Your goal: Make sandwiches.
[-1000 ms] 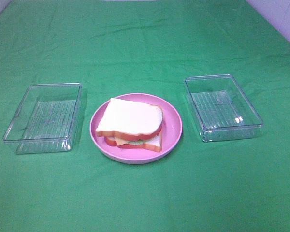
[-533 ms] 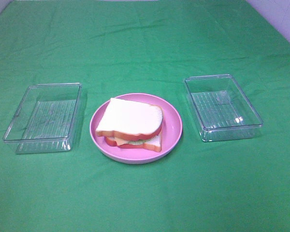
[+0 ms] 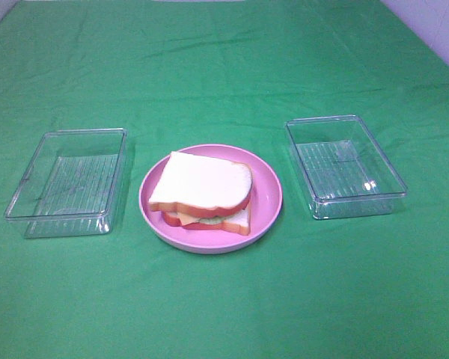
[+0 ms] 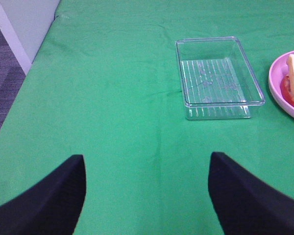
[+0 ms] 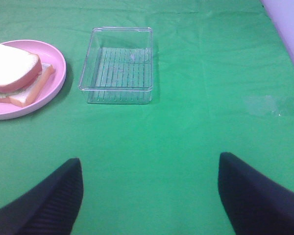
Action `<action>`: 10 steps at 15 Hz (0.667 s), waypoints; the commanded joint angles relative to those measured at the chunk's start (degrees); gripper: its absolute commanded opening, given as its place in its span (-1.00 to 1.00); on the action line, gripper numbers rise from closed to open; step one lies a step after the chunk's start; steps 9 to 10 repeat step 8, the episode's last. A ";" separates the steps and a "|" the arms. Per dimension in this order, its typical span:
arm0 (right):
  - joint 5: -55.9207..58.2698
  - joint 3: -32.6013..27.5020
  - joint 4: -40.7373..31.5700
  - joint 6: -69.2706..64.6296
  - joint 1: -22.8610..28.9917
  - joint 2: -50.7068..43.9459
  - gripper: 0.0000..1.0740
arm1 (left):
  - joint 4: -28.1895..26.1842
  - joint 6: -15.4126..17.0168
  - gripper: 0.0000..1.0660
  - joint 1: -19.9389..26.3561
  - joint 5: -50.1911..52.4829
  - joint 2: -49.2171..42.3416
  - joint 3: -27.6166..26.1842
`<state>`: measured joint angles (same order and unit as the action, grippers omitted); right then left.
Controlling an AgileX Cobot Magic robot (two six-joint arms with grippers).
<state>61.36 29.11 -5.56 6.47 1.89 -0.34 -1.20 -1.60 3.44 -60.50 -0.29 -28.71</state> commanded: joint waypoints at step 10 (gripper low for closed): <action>-0.57 -0.11 0.17 0.57 -0.23 -0.29 0.35 | -0.40 0.00 0.27 0.17 0.63 -1.26 0.11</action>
